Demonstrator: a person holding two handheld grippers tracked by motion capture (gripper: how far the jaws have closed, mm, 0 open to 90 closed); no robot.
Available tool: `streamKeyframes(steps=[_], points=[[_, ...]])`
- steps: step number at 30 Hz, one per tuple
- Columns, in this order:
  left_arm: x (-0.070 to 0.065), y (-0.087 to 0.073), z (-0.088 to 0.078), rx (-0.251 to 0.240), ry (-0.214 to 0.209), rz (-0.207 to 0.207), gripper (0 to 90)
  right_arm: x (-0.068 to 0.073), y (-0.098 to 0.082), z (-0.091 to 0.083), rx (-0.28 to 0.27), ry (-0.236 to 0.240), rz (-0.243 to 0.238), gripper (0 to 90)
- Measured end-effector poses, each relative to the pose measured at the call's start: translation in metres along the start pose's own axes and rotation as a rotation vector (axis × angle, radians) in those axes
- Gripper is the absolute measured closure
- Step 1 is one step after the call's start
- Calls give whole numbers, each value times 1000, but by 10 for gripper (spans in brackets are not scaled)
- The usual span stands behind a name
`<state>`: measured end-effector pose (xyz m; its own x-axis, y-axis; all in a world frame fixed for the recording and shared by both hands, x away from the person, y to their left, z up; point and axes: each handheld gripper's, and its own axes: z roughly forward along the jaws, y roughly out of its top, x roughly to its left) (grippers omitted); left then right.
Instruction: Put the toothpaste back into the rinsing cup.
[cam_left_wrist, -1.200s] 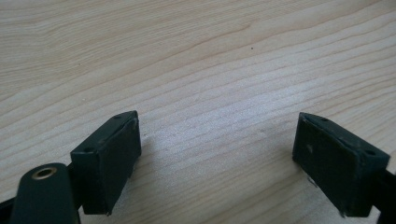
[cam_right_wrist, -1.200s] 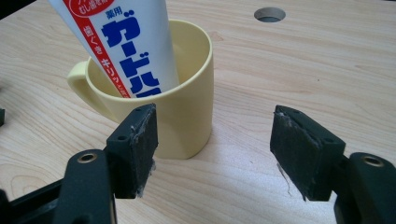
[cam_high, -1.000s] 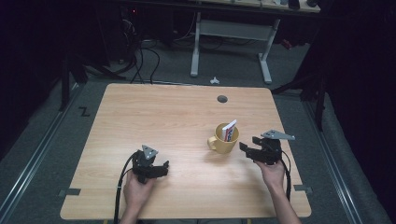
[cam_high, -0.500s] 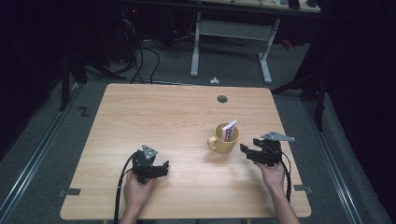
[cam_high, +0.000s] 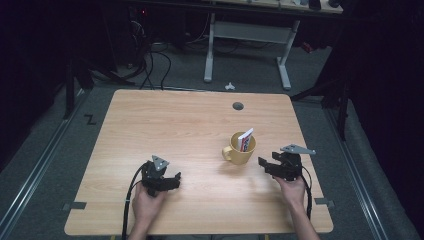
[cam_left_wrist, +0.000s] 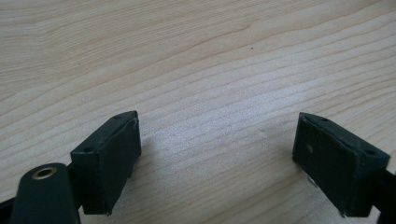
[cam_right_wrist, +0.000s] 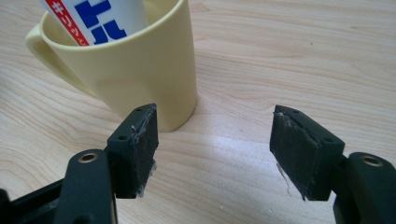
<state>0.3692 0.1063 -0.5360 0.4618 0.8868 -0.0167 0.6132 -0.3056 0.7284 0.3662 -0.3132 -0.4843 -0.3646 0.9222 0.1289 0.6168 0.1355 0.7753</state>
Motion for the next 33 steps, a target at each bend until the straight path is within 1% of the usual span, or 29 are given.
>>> streamKeyframes(steps=[7,8,11,14,18,25,27,30,31,33], points=[[0,0,0,0,0,0,157,-2,-6,3,14,-5,5,330],[0,0,0,0,0,1,156,-2,-7,4,14,-6,11,330],[0,0,0,1,0,1,156,-1,-8,5,17,-10,4,331],[0,0,0,0,0,0,156,-1,-10,7,27,-12,9,331],[0,0,0,1,0,1,156,-1,-13,9,37,-26,0,331],[0,0,0,0,0,0,157,-4,-19,14,53,-32,10,333],[0,0,0,0,0,1,157,-3,-19,15,60,-41,2,333],[0,0,0,0,0,1,157,-2,-19,17,66,-45,1,333],[0,0,0,0,0,1,156,-2,-20,18,68,-45,-6,333],[0,0,0,0,0,1,157,-2,-20,20,75,-48,-2,333]])
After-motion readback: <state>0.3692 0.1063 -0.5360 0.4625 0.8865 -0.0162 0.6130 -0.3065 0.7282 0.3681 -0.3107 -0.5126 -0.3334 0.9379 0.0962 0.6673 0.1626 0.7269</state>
